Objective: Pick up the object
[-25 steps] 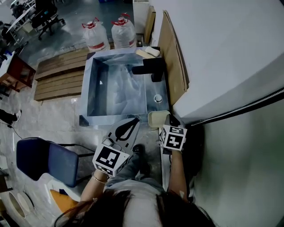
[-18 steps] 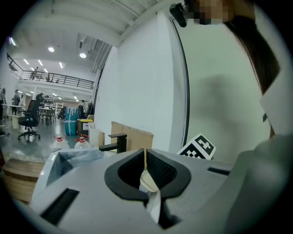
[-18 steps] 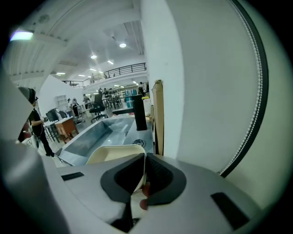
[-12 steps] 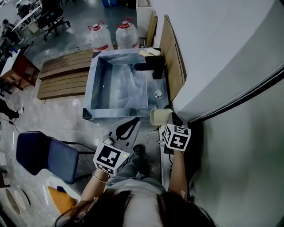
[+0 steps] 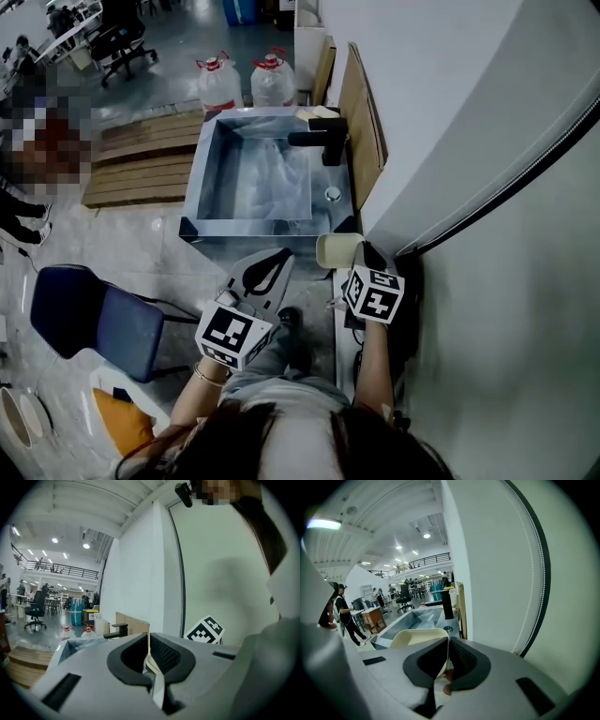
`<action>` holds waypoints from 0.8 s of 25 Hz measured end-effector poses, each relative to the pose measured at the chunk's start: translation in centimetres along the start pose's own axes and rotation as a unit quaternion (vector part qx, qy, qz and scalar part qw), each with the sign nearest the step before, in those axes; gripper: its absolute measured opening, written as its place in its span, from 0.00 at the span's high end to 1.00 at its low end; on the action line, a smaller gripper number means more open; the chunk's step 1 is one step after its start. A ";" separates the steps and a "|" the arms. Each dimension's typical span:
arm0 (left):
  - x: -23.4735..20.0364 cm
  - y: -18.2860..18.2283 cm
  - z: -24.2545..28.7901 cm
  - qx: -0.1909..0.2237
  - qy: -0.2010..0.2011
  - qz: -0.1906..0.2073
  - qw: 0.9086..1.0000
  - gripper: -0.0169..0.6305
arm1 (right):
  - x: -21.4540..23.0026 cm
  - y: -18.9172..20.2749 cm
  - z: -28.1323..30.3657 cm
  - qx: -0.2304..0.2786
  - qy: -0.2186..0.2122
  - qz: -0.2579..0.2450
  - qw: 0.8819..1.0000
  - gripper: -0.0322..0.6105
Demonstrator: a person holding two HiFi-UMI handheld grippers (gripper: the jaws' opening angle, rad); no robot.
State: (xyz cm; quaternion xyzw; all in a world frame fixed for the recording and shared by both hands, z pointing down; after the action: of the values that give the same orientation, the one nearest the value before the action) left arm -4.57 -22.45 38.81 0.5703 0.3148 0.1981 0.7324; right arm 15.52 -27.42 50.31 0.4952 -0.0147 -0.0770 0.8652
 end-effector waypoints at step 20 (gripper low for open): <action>6.4 0.3 -6.1 0.035 -0.006 0.009 0.999 0.96 | -1.2 -0.7 -9.7 0.074 -0.009 -0.010 0.997 0.90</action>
State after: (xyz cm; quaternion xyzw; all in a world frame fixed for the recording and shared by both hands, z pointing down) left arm -4.07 -13.87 36.66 0.5994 0.3120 0.1905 0.7121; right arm 15.24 -19.25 44.83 0.5571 -0.0229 -0.0890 0.8253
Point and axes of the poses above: the fingertips, and each gripper's own axes: z forward along the fingers, x to its right, y out of its underside, the point moved 5 cm from there along -z, backward along the fingers, and after that the axes turned 13 degrees about -z, right-handed, at the moved point
